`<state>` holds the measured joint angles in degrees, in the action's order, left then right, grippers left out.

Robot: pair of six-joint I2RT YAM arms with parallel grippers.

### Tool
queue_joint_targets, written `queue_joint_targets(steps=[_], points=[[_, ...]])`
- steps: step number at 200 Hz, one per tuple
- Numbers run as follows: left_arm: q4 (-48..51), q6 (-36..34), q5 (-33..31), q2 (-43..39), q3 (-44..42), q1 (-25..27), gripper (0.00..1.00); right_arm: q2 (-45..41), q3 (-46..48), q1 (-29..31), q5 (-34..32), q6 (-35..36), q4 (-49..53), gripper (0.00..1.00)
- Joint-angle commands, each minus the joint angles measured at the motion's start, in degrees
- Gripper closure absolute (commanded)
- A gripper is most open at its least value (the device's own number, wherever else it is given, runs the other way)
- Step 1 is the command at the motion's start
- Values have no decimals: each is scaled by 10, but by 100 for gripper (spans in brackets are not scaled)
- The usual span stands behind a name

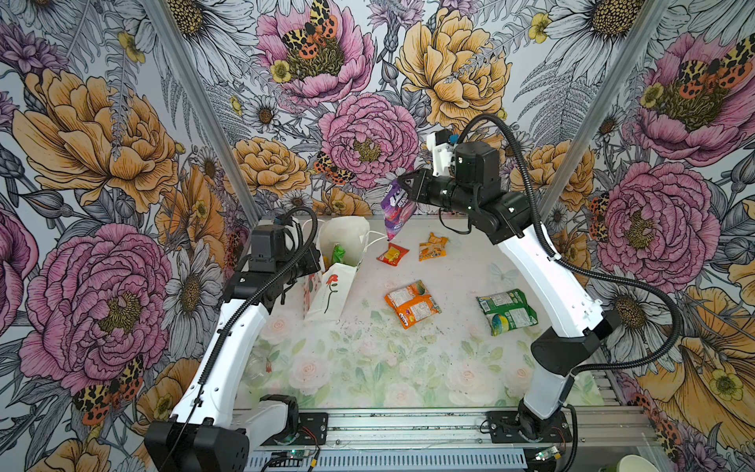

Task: Place the snacks into the paper bag
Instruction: 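Lift the purple FOX'S bag with the right gripper toward the paper bag, then carry the purple FOX'S bag over the paper bag opening with the right gripper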

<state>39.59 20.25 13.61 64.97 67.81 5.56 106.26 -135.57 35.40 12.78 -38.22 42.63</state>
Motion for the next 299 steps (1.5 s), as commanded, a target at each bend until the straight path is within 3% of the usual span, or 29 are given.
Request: queue_joint_targets(steps=[1, 69, 180, 209, 240, 299], points=[[-31, 5, 8, -17, -5, -7, 100, 37, -70, 16, 23, -13, -26, 100], [-32, 8, 6, -15, -5, -14, 100, 106, -133, 62, 19, -22, -27, 100], [-41, 40, 29, -10, -15, -56, 100, 192, -145, 120, 116, -62, -50, 100], [-37, 41, 10, -26, -27, -59, 100, 217, -164, 133, 138, -76, -55, 100], [-34, 59, 35, -51, -56, -85, 100, 248, -194, 149, 169, -83, -65, 100], [9, 56, 4, -91, -86, -114, 100, 276, -204, 159, 176, -85, -84, 100]])
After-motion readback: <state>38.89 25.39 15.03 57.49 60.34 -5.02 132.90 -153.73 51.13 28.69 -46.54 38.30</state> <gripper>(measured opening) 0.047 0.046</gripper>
